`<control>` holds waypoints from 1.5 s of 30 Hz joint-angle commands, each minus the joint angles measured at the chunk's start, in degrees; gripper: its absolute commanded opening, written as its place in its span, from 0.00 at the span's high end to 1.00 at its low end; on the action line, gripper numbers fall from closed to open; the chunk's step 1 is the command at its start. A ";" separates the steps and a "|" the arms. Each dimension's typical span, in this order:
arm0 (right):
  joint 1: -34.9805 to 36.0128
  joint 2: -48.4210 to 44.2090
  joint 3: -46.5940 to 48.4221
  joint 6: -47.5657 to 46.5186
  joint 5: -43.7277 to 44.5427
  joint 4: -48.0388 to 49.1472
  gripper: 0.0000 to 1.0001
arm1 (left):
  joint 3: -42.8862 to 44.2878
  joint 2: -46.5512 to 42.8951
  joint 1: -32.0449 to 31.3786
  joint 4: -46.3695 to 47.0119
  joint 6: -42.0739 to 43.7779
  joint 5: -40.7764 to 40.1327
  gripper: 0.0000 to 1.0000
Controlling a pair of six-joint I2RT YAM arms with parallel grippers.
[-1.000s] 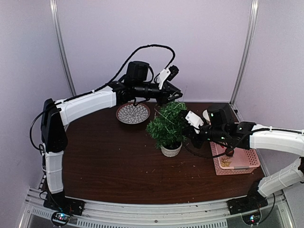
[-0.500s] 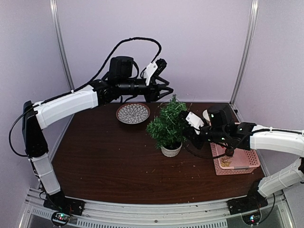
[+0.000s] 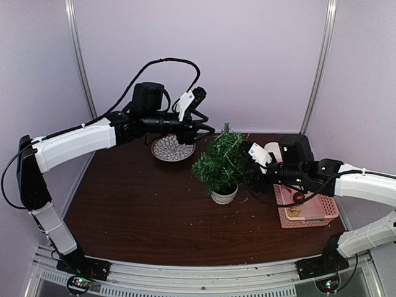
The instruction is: Decorate the small christmas tree
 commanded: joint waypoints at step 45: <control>1.26 -3.68 5.93 6.41 -7.86 -1.66 0.57 | -16.38 -8.64 -13.35 3.78 -12.52 -15.18 0.55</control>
